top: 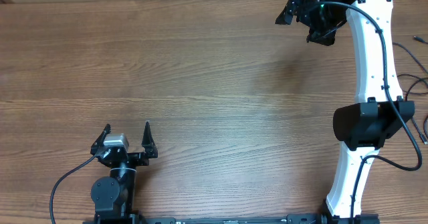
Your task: Untangle cables
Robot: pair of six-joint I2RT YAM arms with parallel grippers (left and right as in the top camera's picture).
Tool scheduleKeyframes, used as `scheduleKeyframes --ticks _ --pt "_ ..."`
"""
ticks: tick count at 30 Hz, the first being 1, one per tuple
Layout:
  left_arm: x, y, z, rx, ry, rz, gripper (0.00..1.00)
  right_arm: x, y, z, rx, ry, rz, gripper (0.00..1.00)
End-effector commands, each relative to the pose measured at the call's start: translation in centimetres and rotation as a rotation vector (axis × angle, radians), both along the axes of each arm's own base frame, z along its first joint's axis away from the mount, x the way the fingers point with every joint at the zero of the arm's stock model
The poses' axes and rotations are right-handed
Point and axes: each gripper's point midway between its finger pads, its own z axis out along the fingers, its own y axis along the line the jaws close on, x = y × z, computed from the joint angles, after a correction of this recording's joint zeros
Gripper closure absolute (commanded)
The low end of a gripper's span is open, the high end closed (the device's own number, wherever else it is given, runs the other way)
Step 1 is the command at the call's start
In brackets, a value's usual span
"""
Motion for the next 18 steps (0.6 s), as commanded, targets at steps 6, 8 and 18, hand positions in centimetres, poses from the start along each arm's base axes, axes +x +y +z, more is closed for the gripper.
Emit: scheduleKeyframes --ticks 6,8,18 --pt "-0.04 0.32 -0.04 0.019 -0.002 0.016 0.00 -0.34 0.04 2.30 0.007 -0.055 0.001 0.00" --pt "-0.04 0.32 -0.04 0.019 -0.002 0.015 0.00 -0.34 0.04 2.30 0.007 -0.055 0.001 0.00" --pt "-0.04 0.32 -0.04 0.019 -0.002 0.015 0.00 -0.07 -0.83 2.04 -0.050 -0.069 -0.001 0.00"
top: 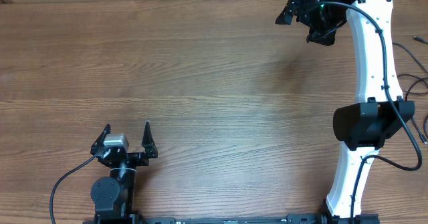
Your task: Untangle cables
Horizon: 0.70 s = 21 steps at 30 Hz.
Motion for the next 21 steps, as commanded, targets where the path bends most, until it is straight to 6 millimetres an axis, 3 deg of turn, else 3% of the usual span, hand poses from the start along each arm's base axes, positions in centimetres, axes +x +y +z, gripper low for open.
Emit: scheduleKeyframes --ticks 1,6,8,10,12,14,21 --pt "0.0 0.3 0.0 0.019 -0.002 0.016 0.00 0.4 -1.4 2.0 -0.082 -0.086 -0.014 0.00" --pt "0.0 0.3 0.0 0.019 -0.002 0.016 0.00 3.5 -2.0 3.0 -0.176 -0.229 -0.041 0.00" --pt "0.0 0.3 0.0 0.019 -0.002 0.015 0.00 4.3 -1.4 3.3 -0.274 -0.274 -0.044 0.00" --pt "0.0 0.3 0.0 0.019 -0.002 0.015 0.00 4.4 -0.1 3.5 -0.347 -0.305 -0.020 0.00" --pt "0.0 0.3 0.0 0.019 -0.002 0.015 0.00 4.6 2.9 4.0 -0.379 -0.370 0.099 0.00" --pt "0.0 0.3 0.0 0.019 -0.002 0.015 0.00 4.4 4.0 4.0 -0.377 -0.377 0.124 0.00" --pt "0.0 0.3 0.0 0.019 -0.002 0.015 0.00 2.8 5.6 4.4 -0.263 -0.334 0.099 0.00"
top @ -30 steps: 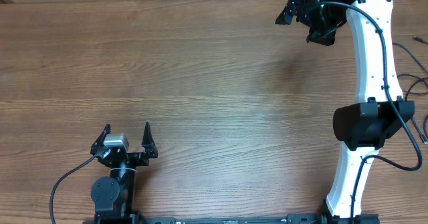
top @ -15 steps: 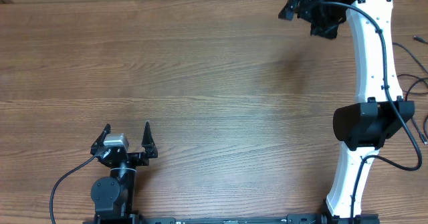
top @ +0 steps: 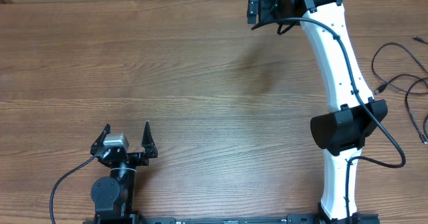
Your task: Untangle cables
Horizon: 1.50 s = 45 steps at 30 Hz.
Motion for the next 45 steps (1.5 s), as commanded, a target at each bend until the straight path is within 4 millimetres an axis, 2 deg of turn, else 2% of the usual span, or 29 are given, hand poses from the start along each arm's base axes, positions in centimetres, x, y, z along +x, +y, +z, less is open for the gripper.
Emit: scheduleKeyframes --ticks 1,5,9,16,19,24,30,45 --pt "0.0 0.3 0.0 0.019 -0.002 0.012 0.00 -1.5 -0.6 3.6 0.073 -0.041 -0.055 0.00" --pt "0.0 0.3 0.0 0.019 -0.002 0.012 0.00 -2.5 -0.9 4.7 0.089 -0.109 -0.050 0.00" --pt "0.0 0.3 0.0 0.019 -0.002 0.012 0.00 -3.7 -1.5 4.6 0.098 -0.187 -0.056 0.00" --pt "0.0 0.3 0.0 0.019 -0.002 0.012 0.00 -7.4 -4.8 3.1 0.071 -0.407 -0.134 0.00" --pt "0.0 0.3 0.0 0.019 -0.002 0.012 0.00 -9.7 -6.2 2.0 0.062 -0.492 -0.168 0.00" --pt "0.0 0.3 0.0 0.019 -0.002 0.012 0.00 -12.6 -7.4 0.3 0.079 -0.600 -0.191 0.00" --pt "0.0 0.3 0.0 0.019 -0.002 0.012 0.00 -15.4 -8.1 -1.9 0.101 -0.672 -0.197 0.00" --pt "0.0 0.3 0.0 0.019 -0.002 0.012 0.00 -20.2 -9.4 -2.6 0.164 -0.868 -0.211 0.00"
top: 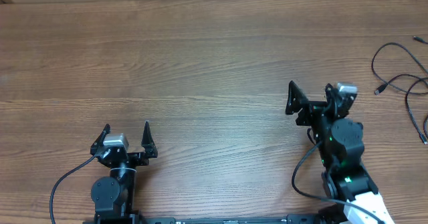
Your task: Untangle cables
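Note:
Thin black cables (401, 77) lie in loose curves at the table's far right edge, partly cut off by the frame; a small plug end (379, 89) points left. My right gripper (309, 90) sits folded back near the front right, open and holding nothing, well left of the cables. Near the front left, my left gripper (127, 128) rests open with nothing between its fingers.
The wooden table (200, 63) fills the view. A black lead (63, 184) runs from the left arm's base, and another (301, 177) from the right arm's base.
My right arm has drawn back from the far centre of the table to a folded pose at the front right, gripper open. The left arm has not moved. More cable shows at the right.
The right arm first reached out to the far right edge, covering most of the cables, and stayed there. Then its gripper was further left along the far edge, with the cables uncovered. Now it is folded back near its base. The left arm stayed still throughout.

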Robot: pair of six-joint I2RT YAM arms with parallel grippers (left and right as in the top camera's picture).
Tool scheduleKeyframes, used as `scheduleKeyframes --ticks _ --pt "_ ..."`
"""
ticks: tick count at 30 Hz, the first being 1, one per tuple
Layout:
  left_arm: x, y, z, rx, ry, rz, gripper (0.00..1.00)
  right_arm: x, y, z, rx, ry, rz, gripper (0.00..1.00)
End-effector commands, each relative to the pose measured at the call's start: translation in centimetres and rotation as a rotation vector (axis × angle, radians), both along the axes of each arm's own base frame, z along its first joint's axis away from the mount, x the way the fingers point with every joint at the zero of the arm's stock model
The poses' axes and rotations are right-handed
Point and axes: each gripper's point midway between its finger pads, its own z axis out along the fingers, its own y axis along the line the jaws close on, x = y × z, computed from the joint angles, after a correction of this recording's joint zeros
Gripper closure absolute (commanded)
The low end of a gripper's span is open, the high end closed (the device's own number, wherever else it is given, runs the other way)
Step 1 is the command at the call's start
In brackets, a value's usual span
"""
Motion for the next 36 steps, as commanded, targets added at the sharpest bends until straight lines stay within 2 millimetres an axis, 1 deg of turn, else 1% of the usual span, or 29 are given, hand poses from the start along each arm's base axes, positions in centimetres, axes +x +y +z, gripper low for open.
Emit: scheduleKeyframes --ticks 1,6,10,15,23,25,30,36 --pt "0.0 0.2 0.0 0.018 -0.003 0.008 0.00 -0.9 -0.5 -0.2 0.008 -0.039 -0.013 0.00" --pt "0.0 0.2 0.0 0.018 -0.003 0.008 0.00 -2.1 -0.8 -1.2 0.016 -0.075 -0.013 0.00" --pt "0.0 0.2 0.0 0.019 -0.003 0.008 0.00 -3.4 -1.1 -2.7 0.025 -0.109 -0.013 0.00" --pt "0.0 0.2 0.0 0.018 -0.003 0.008 0.00 -4.4 -1.6 -3.7 0.030 -0.138 -0.028 0.00" --pt "0.0 0.2 0.0 0.018 -0.003 0.008 0.00 -5.5 -2.0 -0.7 0.057 -0.250 -0.037 0.00" --pt "0.0 0.2 0.0 0.018 -0.003 0.008 0.00 -5.7 -2.1 -0.5 0.060 -0.260 -0.037 0.00" --pt "0.0 0.2 0.0 0.018 -0.003 0.008 0.00 -6.0 -2.8 -0.6 0.056 -0.255 -0.062 0.00" --pt "0.0 0.2 0.0 0.019 -0.003 0.008 0.00 -6.4 -3.5 -1.9 0.042 -0.209 -0.076 0.00"
